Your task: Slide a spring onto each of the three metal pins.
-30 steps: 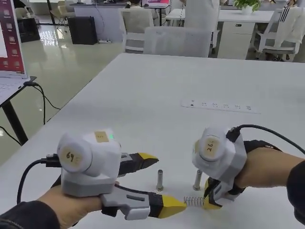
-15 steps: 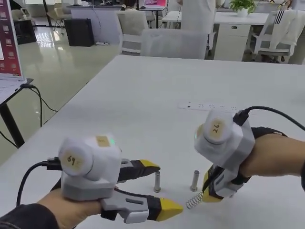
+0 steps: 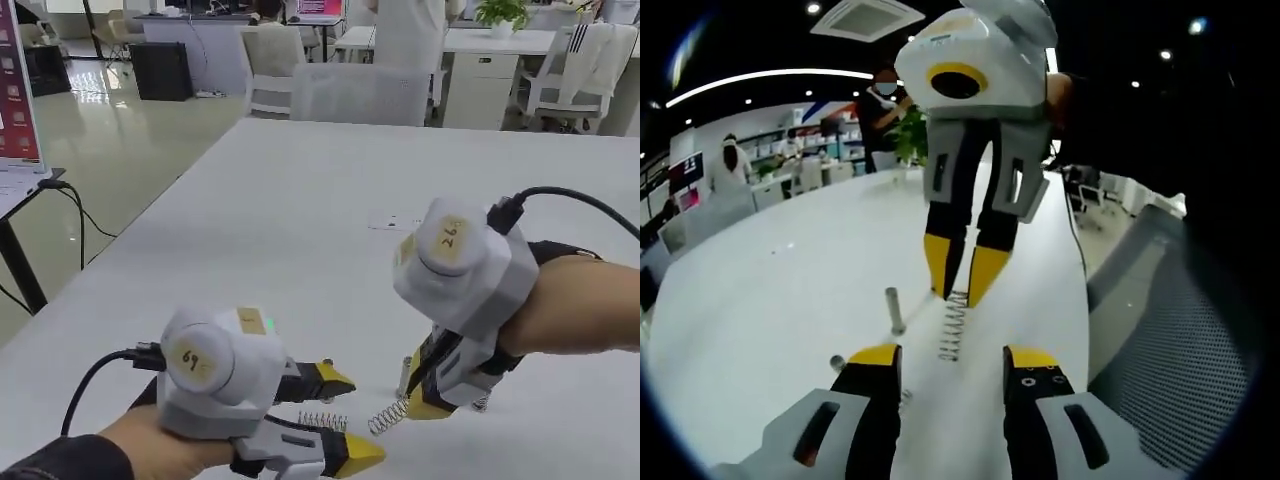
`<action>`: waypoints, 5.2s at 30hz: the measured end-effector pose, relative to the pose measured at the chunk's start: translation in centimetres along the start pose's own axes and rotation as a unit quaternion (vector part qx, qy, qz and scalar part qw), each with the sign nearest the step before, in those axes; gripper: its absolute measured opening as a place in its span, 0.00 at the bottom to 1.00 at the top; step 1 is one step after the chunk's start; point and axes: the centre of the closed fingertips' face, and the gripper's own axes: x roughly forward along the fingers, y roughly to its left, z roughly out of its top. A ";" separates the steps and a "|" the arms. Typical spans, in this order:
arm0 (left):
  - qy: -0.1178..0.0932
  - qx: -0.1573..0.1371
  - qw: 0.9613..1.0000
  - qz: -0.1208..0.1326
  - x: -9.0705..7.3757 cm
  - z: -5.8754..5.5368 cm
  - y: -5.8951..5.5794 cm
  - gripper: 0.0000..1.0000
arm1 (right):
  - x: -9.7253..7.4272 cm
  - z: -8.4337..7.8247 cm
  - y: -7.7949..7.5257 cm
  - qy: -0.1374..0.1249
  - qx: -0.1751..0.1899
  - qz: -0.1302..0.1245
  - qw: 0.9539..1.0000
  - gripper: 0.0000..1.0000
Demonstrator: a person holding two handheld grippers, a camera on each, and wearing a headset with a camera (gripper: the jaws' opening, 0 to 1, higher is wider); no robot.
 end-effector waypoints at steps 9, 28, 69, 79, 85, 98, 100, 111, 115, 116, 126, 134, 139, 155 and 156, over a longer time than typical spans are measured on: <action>-0.002 0.019 1.000 0.000 0.1 0.1 0.0 0.20 | -0.8 1.5 0.8 -0.008 -0.009 0.003 1.000 0.07; -0.014 0.025 1.000 -0.009 0.2 0.6 -0.5 0.03 | -2.1 3.3 1.2 -0.037 -0.024 -0.008 0.999 0.07; -0.019 0.001 1.000 0.001 -2.0 1.2 0.8 0.21 | -2.7 2.0 -0.7 -0.017 -0.020 -0.018 0.999 0.08; -0.008 -0.013 1.000 0.005 -4.1 -1.0 1.6 0.29 | -3.4 0.6 -2.4 -0.006 -0.009 -0.035 0.999 0.08; -0.021 -0.028 0.999 0.014 -4.7 -1.6 2.5 0.34 | -4.0 -0.3 -4.1 0.004 -0.001 -0.053 0.999 0.08; -0.034 -0.050 0.998 0.021 -5.0 -3.1 3.1 0.46 | -2.3 -0.8 -7.3 0.027 0.015 -0.078 0.996 0.08; -0.040 -0.054 0.997 0.024 -5.0 -3.0 3.2 0.48 | -1.7 -0.9 -7.3 0.033 0.020 -0.071 0.997 0.08; -0.053 -0.063 0.996 0.022 -4.9 -3.0 2.8 0.53 | -0.3 -0.8 -6.9 0.056 0.027 -0.055 0.997 0.08; -0.056 -0.065 0.996 0.022 -4.9 -2.7 2.8 0.54 | 0.2 -1.0 -6.9 0.070 0.025 -0.050 0.996 0.08; -0.056 -0.065 0.996 0.022 -4.9 -2.7 2.7 0.54 | 0.4 -1.1 -7.0 0.074 0.024 -0.051 0.996 0.08; -0.048 -0.062 0.997 0.018 -4.9 -2.5 1.7 0.54 | 2.4 -2.3 -7.5 0.093 0.034 -0.052 0.994 0.08; -0.050 -0.074 0.996 0.019 -5.5 -2.2 1.5 0.54 | 3.7 -3.2 -7.4 0.099 0.059 -0.052 0.992 0.08; -0.049 -0.078 0.996 0.015 -5.9 -2.4 1.6 0.54 | 4.5 -3.4 -7.4 0.102 0.075 -0.052 0.991 0.08; -0.069 -0.072 0.995 -0.013 -4.2 -3.1 2.7 0.55 | 5.0 -3.8 -7.4 0.106 0.087 -0.062 0.989 0.15; -0.070 -0.071 0.995 -0.015 -4.2 -3.1 2.7 0.55 | 4.9 -3.8 -7.4 0.105 0.088 -0.063 0.989 0.16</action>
